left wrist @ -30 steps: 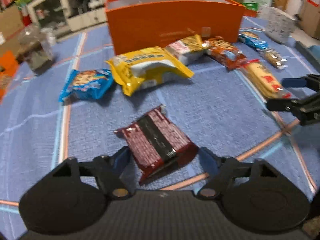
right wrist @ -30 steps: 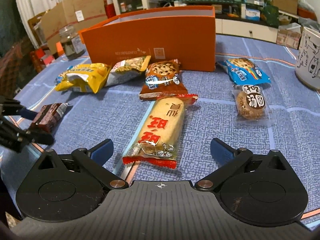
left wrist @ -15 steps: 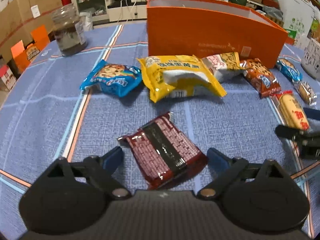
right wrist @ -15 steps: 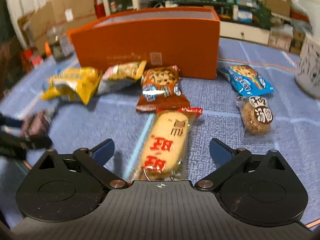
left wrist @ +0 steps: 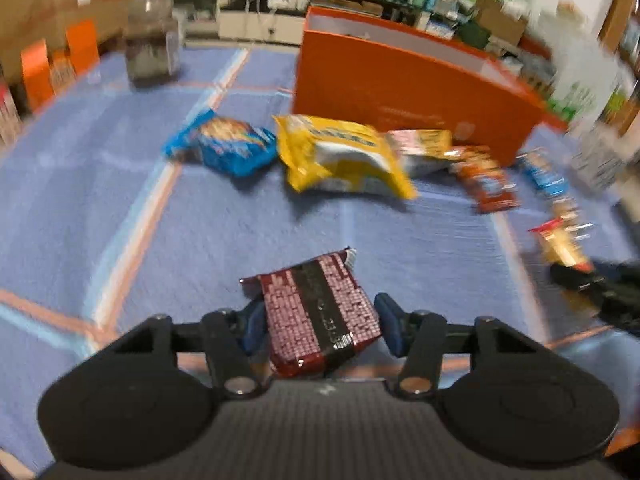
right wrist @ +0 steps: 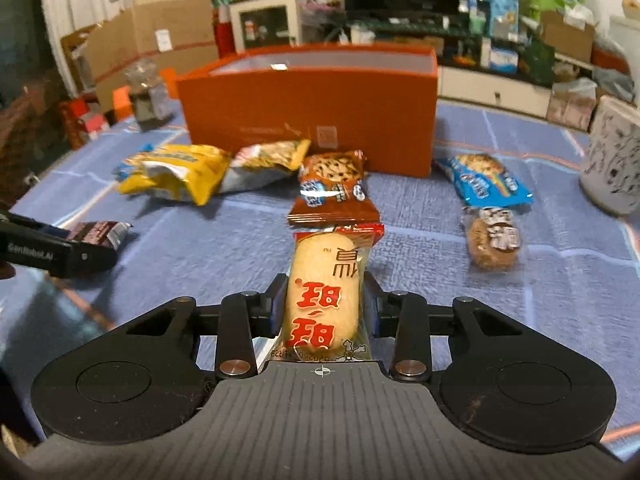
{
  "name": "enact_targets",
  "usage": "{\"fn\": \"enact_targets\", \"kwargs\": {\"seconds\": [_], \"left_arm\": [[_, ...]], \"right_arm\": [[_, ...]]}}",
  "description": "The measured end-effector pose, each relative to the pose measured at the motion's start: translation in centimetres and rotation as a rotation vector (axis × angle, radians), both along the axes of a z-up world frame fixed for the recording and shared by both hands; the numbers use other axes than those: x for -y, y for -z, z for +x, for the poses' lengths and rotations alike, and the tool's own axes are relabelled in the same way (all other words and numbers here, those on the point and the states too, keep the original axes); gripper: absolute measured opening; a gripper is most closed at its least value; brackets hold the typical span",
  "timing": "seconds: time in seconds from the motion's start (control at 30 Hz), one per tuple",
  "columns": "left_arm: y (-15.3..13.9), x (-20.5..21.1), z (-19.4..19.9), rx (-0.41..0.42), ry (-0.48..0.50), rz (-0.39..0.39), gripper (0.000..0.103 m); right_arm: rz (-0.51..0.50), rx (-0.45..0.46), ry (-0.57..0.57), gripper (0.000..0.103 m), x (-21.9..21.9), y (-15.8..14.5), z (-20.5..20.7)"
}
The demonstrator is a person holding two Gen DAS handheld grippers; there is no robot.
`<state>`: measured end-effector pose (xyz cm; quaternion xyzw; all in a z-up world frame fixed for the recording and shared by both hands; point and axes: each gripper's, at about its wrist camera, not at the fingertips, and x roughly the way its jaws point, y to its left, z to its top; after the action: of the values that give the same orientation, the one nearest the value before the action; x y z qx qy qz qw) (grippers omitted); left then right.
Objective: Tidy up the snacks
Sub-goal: 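Carry both snacks over the orange box and open both tools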
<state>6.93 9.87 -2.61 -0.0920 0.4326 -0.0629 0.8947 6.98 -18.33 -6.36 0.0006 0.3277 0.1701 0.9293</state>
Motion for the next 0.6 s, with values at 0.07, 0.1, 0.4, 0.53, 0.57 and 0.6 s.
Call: {"fn": "enact_targets", "kwargs": {"seconds": [0.07,0.1,0.4,0.53,0.57,0.6], "left_arm": [[-0.4,0.2,-0.7,-0.009,0.009,-0.048,0.055],[-0.8,0.4,-0.7,-0.006,0.021,-0.056,0.055],[-8.5,1.5,8.4,0.154,0.049,-0.037,0.055],[-11.2,2.6,15.2,0.221,0.055,-0.033,0.055],[-11.4,3.1,16.9,0.224,0.060,-0.033,0.055],[-11.4,3.6,18.5,0.228,0.070,-0.028,0.055]], "right_arm": [[0.074,-0.014,0.002,0.023,1.2,-0.3,-0.6],[0.116,-0.025,0.004,0.023,1.7,-0.5,-0.6],[0.201,0.085,-0.013,0.023,1.6,-7.1,4.8],[0.144,0.163,-0.008,0.023,0.5,-10.6,11.7],[0.143,0.165,-0.008,0.023,0.2,-10.9,13.5],[0.129,0.163,-0.009,0.023,-0.3,-10.9,15.8]]}}
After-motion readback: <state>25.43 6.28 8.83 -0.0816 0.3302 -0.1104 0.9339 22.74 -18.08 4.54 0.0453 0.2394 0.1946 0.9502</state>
